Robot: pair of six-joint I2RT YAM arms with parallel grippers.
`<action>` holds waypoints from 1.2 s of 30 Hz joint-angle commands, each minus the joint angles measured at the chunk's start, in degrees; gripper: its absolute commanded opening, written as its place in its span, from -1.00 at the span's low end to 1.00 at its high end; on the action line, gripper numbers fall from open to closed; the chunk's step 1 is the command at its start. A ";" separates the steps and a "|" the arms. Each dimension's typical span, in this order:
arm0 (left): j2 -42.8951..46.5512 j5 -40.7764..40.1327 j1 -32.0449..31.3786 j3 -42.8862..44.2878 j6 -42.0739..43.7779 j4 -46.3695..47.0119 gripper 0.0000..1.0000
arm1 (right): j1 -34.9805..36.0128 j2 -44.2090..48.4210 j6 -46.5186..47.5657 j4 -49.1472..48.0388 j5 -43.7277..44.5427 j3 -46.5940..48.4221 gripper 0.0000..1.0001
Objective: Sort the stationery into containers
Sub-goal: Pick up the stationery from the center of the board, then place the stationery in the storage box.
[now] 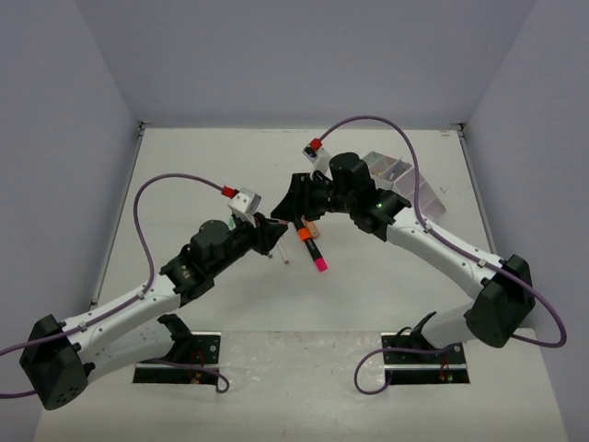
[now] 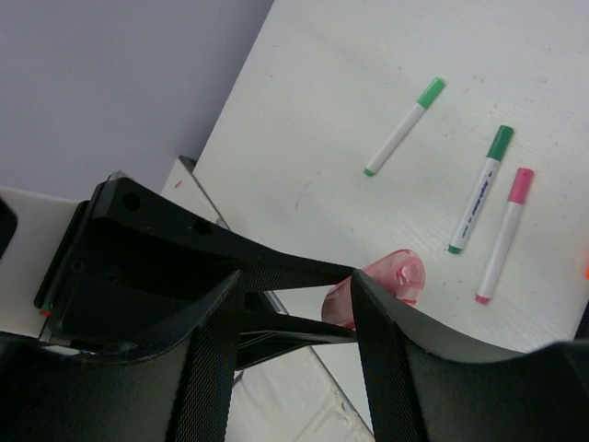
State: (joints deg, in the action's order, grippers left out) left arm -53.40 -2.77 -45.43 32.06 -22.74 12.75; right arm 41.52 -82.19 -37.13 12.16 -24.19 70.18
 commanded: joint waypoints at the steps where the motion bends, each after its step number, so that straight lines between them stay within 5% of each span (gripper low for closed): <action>1: 2.16 0.63 -0.10 0.33 2.23 3.32 -1.00 | 0.25 2.40 1.46 3.73 12.54 2.47 0.04; 12: 2.15 -0.22 -0.01 0.46 2.00 2.53 -1.00 | 0.23 4.69 2.59 7.66 19.37 3.28 0.04; 21: 4.73 0.42 -0.06 -0.71 1.79 4.66 -1.00 | 0.23 1.15 1.02 5.07 6.91 3.39 -0.04; 29: 4.61 0.28 -0.10 -1.10 1.12 5.50 -1.00 | 0.14 -0.85 -2.06 -1.70 -5.55 2.33 -1.00; 30: 4.47 -0.27 -0.10 -0.69 1.05 5.02 -1.00 | 0.14 -0.65 -2.00 -1.84 -5.16 2.33 -1.00; 33: 4.04 -4.76 -0.10 1.06 0.19 1.00 0.15 | -1.88 0.04 -1.52 -1.72 -3.37 1.94 -1.00; 34: 3.94 -5.72 -0.03 1.75 -0.29 -1.37 0.77 | -2.82 0.10 -1.27 -1.38 -2.73 2.02 -1.00; 35: 3.85 -7.80 -0.07 2.44 -0.70 -3.31 0.99 | -5.21 0.10 -0.33 0.41 -0.37 2.38 -1.00; 36: 3.68 -9.94 -0.10 3.49 -1.36 -5.61 1.00 | -7.44 0.06 0.76 2.56 3.09 3.64 -1.00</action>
State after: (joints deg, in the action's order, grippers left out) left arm -49.38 -5.32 -45.52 31.14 -22.70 12.30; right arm 39.47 -82.97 -37.86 13.98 -24.62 71.43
